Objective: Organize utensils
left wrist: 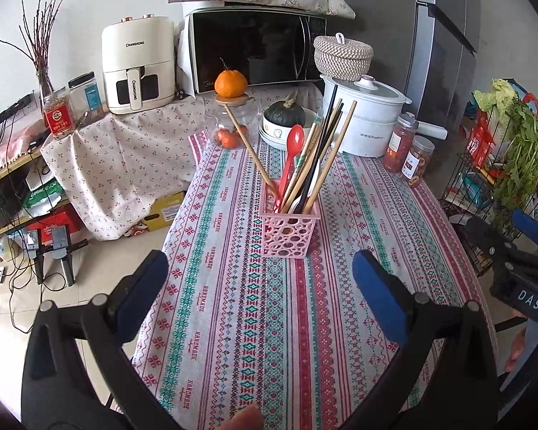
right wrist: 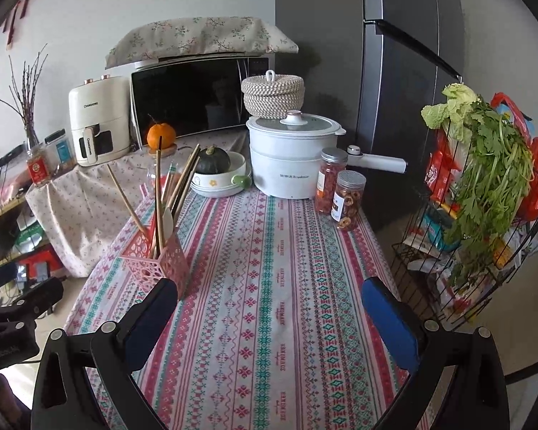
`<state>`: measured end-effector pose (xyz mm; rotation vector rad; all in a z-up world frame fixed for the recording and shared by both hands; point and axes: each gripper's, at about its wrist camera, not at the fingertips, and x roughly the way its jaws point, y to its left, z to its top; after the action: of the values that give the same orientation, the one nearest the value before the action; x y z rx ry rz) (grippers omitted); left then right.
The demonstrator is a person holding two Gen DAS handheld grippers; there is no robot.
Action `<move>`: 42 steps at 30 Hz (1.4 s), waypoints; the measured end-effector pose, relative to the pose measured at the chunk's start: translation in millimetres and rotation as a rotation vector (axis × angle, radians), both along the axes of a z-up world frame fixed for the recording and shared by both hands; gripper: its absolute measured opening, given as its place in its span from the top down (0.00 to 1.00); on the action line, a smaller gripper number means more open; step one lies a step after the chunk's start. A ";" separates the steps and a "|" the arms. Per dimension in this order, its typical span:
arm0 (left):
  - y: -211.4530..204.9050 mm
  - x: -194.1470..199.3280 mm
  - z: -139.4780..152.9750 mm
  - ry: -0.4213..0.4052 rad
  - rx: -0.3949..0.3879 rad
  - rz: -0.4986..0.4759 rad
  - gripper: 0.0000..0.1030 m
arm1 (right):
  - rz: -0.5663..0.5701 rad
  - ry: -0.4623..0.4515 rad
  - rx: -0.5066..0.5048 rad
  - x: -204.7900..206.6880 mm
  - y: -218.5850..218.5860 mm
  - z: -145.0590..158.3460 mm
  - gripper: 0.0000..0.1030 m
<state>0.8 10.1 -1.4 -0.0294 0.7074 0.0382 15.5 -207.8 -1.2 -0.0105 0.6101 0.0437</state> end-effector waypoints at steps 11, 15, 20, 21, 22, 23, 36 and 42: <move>-0.8 -1.4 -3.2 0.006 0.007 -0.004 0.01 | -0.008 -0.008 -0.003 -0.5 -1.8 0.1 0.00; -1.5 -0.6 -4.5 0.014 0.008 -0.006 0.01 | -0.013 -0.013 -0.006 -0.8 -1.6 0.9 0.00; -5.1 0.8 -7.5 0.029 0.019 -0.016 0.01 | -0.013 -0.014 -0.008 -0.4 -1.3 1.0 0.00; -5.7 0.8 -8.1 0.031 0.022 -0.017 0.01 | -0.014 -0.014 -0.008 -0.5 -1.2 1.0 0.00; -6.4 0.8 -8.7 0.034 0.024 -0.018 0.01 | -0.015 -0.013 -0.008 -0.4 -1.4 1.0 0.00; -7.3 0.9 -9.2 0.036 0.026 -0.019 0.01 | -0.015 -0.014 -0.007 -0.3 -1.9 1.4 0.00; -10.6 1.0 -13.0 0.057 0.031 -0.025 0.01 | -0.022 -0.016 0.000 -1.6 -2.9 2.4 0.00; -9.9 0.8 -13.3 0.059 0.024 -0.026 0.01 | -0.020 -0.014 -0.003 -1.3 -2.2 1.4 0.00</move>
<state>1.6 0.2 -14.6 0.0038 0.7664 0.0222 14.1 -210.0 0.2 -0.0075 0.5962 0.0238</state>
